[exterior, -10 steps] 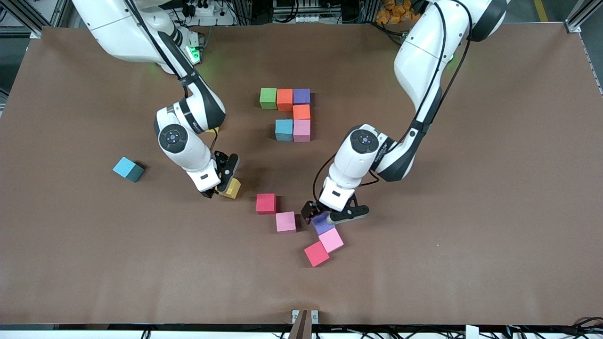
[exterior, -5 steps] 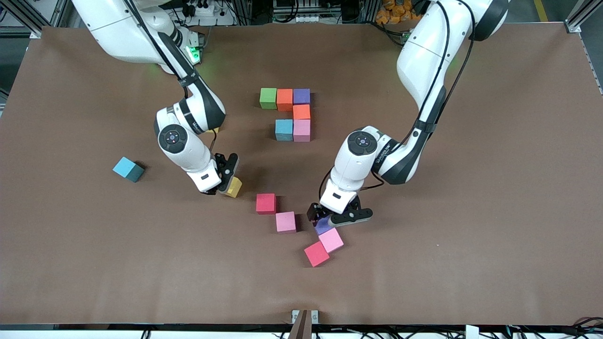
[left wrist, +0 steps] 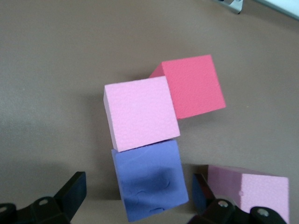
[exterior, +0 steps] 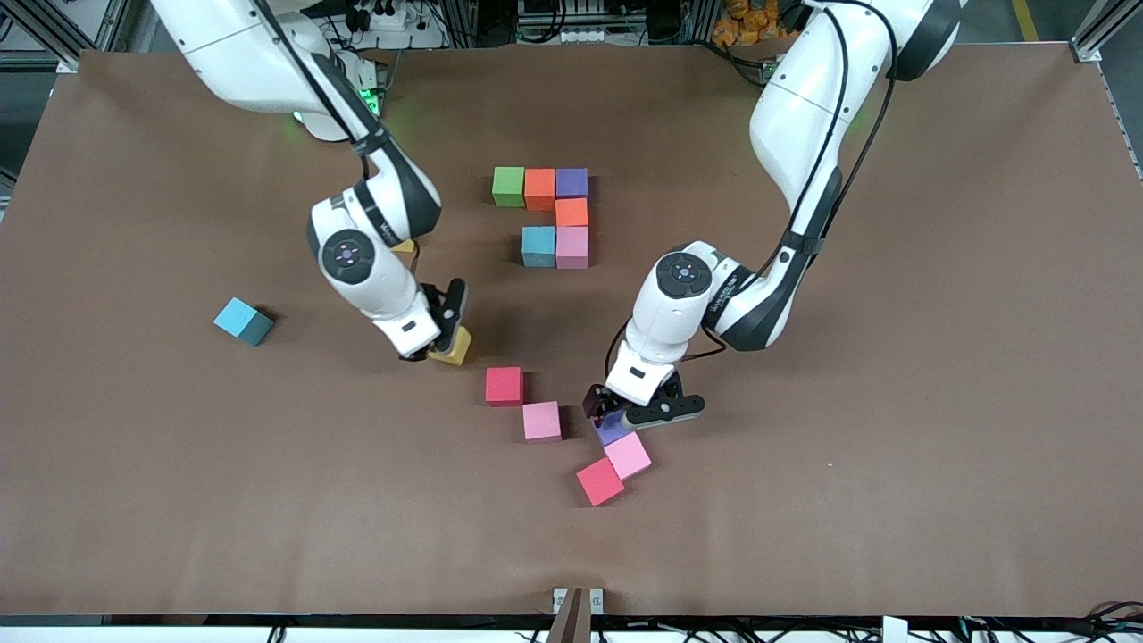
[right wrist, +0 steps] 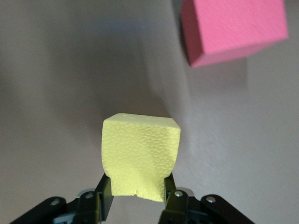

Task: Form number 2 with 11 blocks

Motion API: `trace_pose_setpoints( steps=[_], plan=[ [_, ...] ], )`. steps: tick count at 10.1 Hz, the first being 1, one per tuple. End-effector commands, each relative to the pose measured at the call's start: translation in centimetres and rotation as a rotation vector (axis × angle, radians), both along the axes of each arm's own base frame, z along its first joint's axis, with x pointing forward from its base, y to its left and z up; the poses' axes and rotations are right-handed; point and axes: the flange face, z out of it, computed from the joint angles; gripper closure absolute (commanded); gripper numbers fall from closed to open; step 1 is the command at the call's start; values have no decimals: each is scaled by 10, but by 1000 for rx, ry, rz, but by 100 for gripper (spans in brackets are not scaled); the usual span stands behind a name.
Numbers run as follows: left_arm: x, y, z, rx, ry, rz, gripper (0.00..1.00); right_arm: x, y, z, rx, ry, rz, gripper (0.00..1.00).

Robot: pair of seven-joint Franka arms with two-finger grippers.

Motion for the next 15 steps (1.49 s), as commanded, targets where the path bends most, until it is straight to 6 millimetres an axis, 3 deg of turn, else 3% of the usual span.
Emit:
trace_pose_setpoints(
  steps=[1, 4, 7, 9, 12, 15],
  plan=[
    [-1, -8, 0, -19, -21, 4, 0, -13, 16, 15, 6, 23, 33, 100],
    [-4, -15, -22, -77, -67, -11, 0, -52, 35, 25, -11, 38, 89, 100],
    [-4, -14, -27, -76, -62, -8, 0, -92, 56, 25, 2, 50, 140, 100],
    [-3, -12, -27, -76, -62, -5, 0, -116, 57, 22, 9, 40, 163, 100],
    [0, -6, -32, -73, -57, 6, 0, -135, 53, 10, 36, 13, 160, 100],
    [1, -5, -32, -82, -50, 16, 0, -149, 65, 9, 54, 20, 175, 100]
  ],
)
